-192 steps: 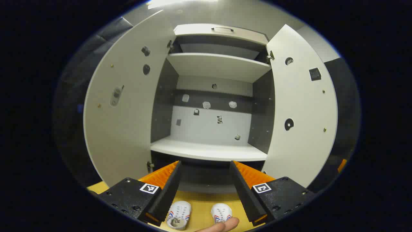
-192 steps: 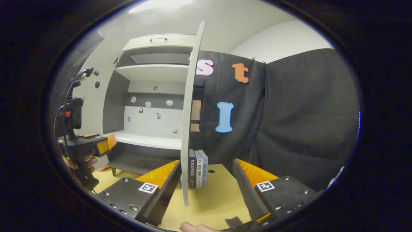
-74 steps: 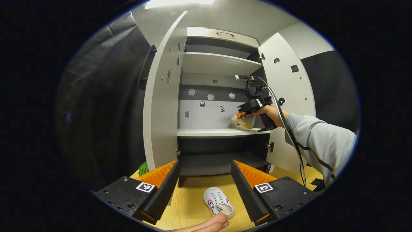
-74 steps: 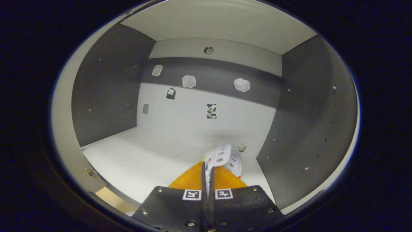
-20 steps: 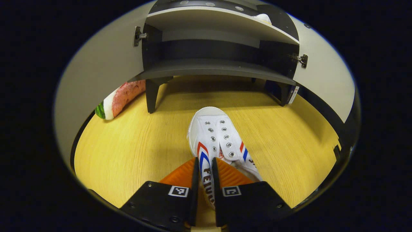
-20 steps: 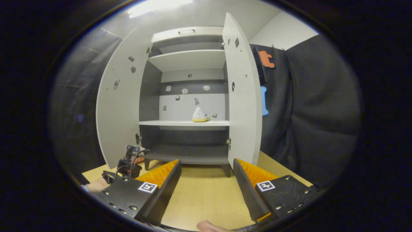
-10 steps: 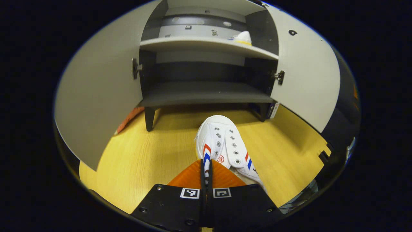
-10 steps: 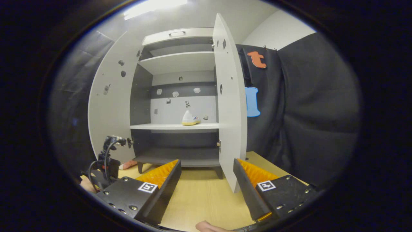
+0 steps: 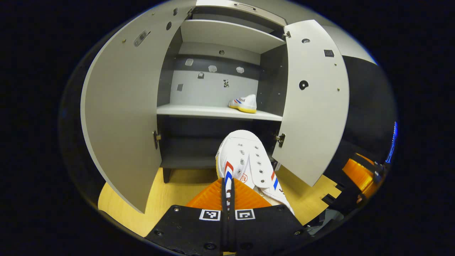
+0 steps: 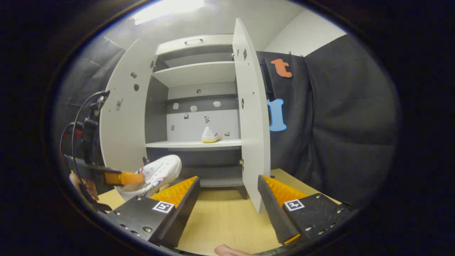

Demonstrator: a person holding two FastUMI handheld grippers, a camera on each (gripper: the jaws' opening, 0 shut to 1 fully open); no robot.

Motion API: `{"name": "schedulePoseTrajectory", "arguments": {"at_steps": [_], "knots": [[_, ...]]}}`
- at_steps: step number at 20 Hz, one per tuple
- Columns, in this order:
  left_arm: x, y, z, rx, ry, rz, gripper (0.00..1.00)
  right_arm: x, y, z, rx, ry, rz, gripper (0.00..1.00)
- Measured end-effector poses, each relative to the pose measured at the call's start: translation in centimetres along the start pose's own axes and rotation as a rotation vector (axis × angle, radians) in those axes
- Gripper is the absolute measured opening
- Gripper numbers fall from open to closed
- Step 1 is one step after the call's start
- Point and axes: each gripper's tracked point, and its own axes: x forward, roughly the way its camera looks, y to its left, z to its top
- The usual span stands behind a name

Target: Grab one shoe with the right hand and put it into the shoe cabinet, grab the other shoe with the left hand and put it into the shoe cabinet; then close the right door with the right hand and the left door with the left hand.

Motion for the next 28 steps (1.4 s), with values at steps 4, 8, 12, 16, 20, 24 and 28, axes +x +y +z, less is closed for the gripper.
{"name": "schedulePoseTrajectory", "arguments": {"at_steps": [4,8,12,16,20,24,28], "knots": [[0.7,1.7,6.7,-0.007,-0.091,0.032,0.01,-1.0,1.1,1.1,-0.044,-0.036,0.018,0.97],[3.4,2.9,12.2,-0.038,-0.118,0.055,0.01,-2.0,1.6,1.8,-0.043,-0.060,0.037,0.94],[7.6,3.5,16.5,-0.052,-0.121,0.053,0.00,-2.3,1.3,2.2,-0.039,-0.073,0.038,0.97],[13.3,4.6,20.0,-0.048,-0.137,0.103,0.00,-2.9,1.9,2.2,0.003,-0.058,0.092,0.95],[19.8,8.1,22.1,-0.048,-0.129,0.215,0.00,-3.3,0.6,3.0,0.006,-0.082,0.071,0.94],[24.5,10.2,21.0,-0.147,-0.065,0.214,0.01,-2.5,-0.3,2.7,0.032,-0.072,0.053,0.97],[27.6,11.3,18.4,-0.186,0.029,0.211,0.01,-1.0,-0.7,0.8,0.037,-0.024,0.032,0.94]]}}
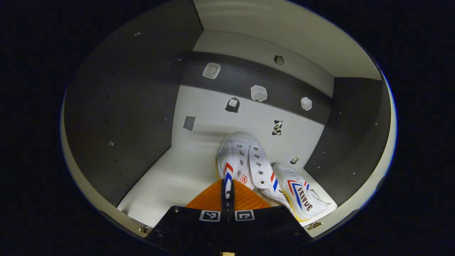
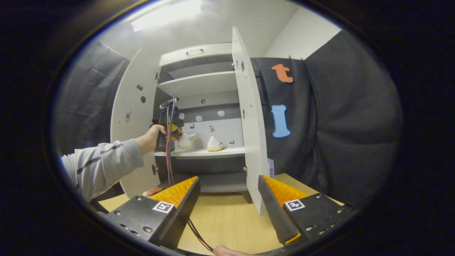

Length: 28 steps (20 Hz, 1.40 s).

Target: Grab one shoe with the right hand and put it into the shoe cabinet, grab the other shoe with the left hand and put it into the shoe cabinet; then close the right door with the right hand and the left door with the left hand.

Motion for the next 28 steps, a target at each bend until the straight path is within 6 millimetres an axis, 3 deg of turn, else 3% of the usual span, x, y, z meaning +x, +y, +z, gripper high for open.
{"name": "schedulePoseTrajectory", "arguments": {"at_steps": [2,8,11,14,15,18,22,28], "knots": [[0.8,0.3,-1.5,0.020,0.065,0.001,0.01,0.6,-0.3,-0.5,-0.008,0.015,-0.013,0.97],[1.2,0.5,-2.5,0.040,0.107,-0.015,0.02,1.1,1.0,-1.1,-0.006,0.028,0.009,0.97],[1.1,0.4,-2.2,0.045,0.094,0.010,0.07,0.9,1.5,-1.0,-0.015,0.021,0.017,0.97],[0.7,-0.1,-1.1,0.058,0.052,-0.035,0.24,0.7,1.8,-0.6,-0.021,0.009,0.019,0.97],[-0.5,0.0,-0.4,0.070,0.025,-0.035,0.18,0.5,1.6,-0.6,-0.020,0.006,0.017,0.97],[-2.8,0.9,0.9,0.098,-0.027,0.036,1.00,0.3,1.4,-0.1,-0.005,-0.005,0.014,0.97],[-7.6,-0.2,2.7,0.150,-0.126,0.045,0.97,-0.3,1.2,0.5,-0.014,-0.023,0.015,0.97],[-16.4,-3.2,3.0,0.268,-0.210,0.002,0.97,-0.9,0.5,1.1,0.001,-0.038,0.007,0.98]]}}
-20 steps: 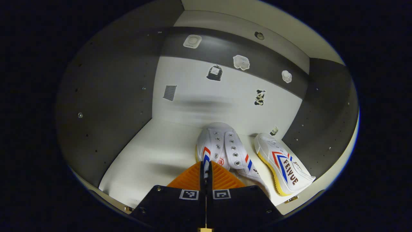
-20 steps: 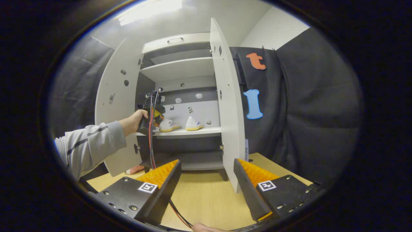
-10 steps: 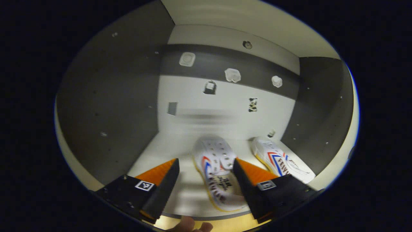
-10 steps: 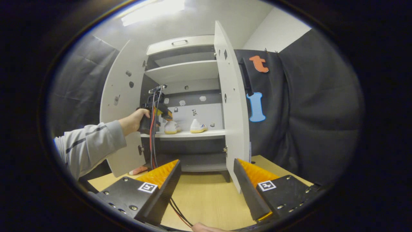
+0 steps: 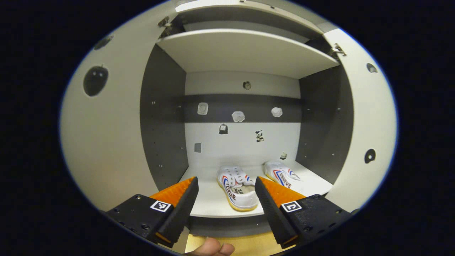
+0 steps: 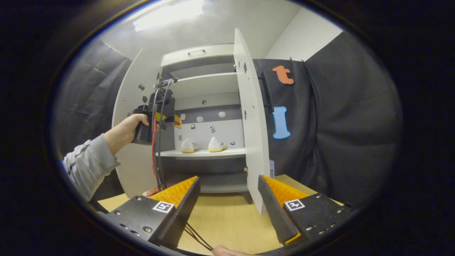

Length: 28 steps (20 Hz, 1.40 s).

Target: Grab one shoe with the right hand and put it into the shoe cabinet, grab the other shoe with the left hand and put it into the shoe cabinet; then close the right door with the right hand and the left door with the left hand.

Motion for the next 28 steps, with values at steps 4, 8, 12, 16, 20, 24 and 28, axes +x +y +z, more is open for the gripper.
{"name": "schedulePoseTrajectory", "arguments": {"at_steps": [4,8,12,16,20,24,28], "knots": [[-6.6,-1.7,0.2,0.056,-0.089,-0.056,0.97,0.0,-1.9,-0.4,-0.009,0.014,-0.032,0.94],[-13.4,-2.0,-1.6,0.081,-0.127,-0.092,0.98,-0.5,-3.5,0.0,-0.007,0.026,-0.056,0.98],[-18.7,-1.4,-5.5,0.048,-0.099,-0.107,0.98,-0.3,-4.9,1.7,-0.078,0.050,-0.019,0.98],[-23.6,-1.6,-7.6,0.046,-0.148,-0.135,0.98,0.4,-8.9,5.2,-0.156,0.051,-0.026,0.94],[-27.4,-1.6,-9.6,0.005,-0.168,-0.174,0.98,1.5,-13.8,8.4,-0.146,0.054,-0.074,0.97],[-29.6,-1.0,-10.9,0.012,-0.174,-0.186,0.98,4.4,-17.3,11.5,-0.132,0.056,-0.052,0.94],[-31.1,-0.5,-11.4,0.036,-0.195,-0.205,0.98,8.3,-20.8,15.8,-0.112,0.005,-0.091,0.94]]}}
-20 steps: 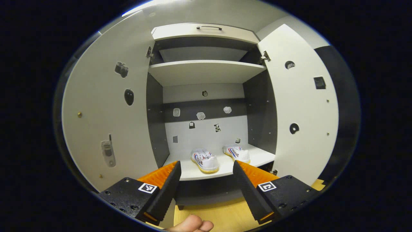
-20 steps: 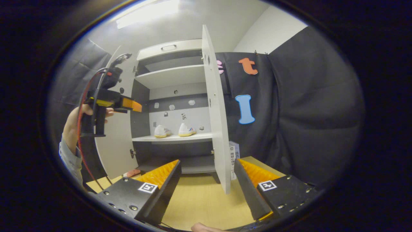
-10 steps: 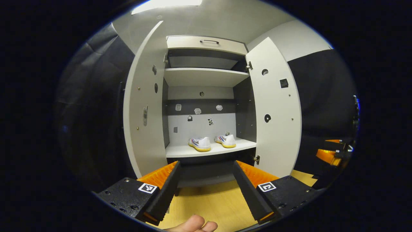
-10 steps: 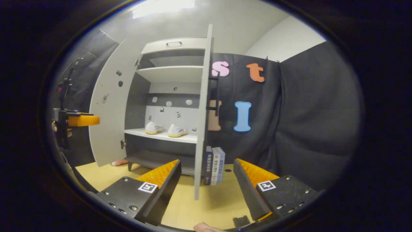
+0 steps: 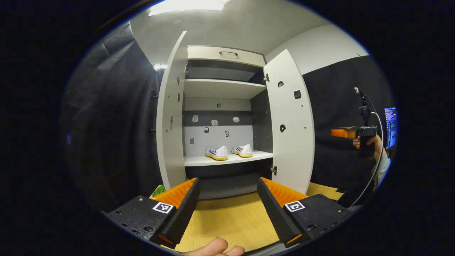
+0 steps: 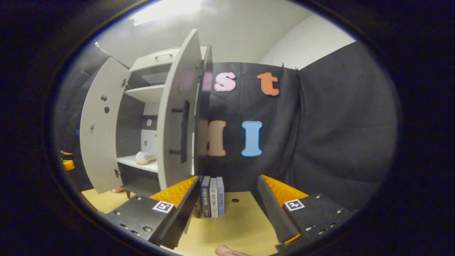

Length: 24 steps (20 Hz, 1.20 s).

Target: Grab one shoe with the right hand and put it into the shoe cabinet, grab the other shoe with the left hand and put it into the shoe cabinet; then close the right door with the right hand and the left door with the left hand.

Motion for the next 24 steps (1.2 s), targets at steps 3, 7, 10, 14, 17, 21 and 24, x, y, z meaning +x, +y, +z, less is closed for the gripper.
{"name": "schedulePoseTrajectory", "arguments": {"at_steps": [3,7,10,14,17,21,24], "knots": [[-0.7,0.9,-0.4,0.011,0.000,0.000,0.98,2.3,-1.4,1.4,0.033,0.001,-0.026,0.94],[-1.4,2.0,-0.7,0.003,-0.012,0.013,0.98,5.2,-1.2,1.9,0.047,0.020,-0.029,0.94],[-1.7,2.5,-1.3,-0.009,-0.008,-0.003,0.98,7.0,0.5,1.7,0.061,0.043,-0.009,0.96],[-2.0,5.1,-1.5,-0.009,-0.006,0.041,0.98,8.9,3.8,2.1,0.049,0.060,0.026,0.94],[-2.7,7.6,-1.6,-0.018,-0.001,0.100,0.98,8.6,4.7,2.5,-0.009,0.056,0.016,0.93],[-3.5,10.0,-1.2,-0.034,0.001,0.152,0.98,8.4,6.7,2.3,0.033,0.052,0.027,0.93],[-4.1,11.5,-0.9,-0.054,0.012,0.179,0.98,8.0,10.1,2.1,0.054,0.052,0.074,0.91]]}}
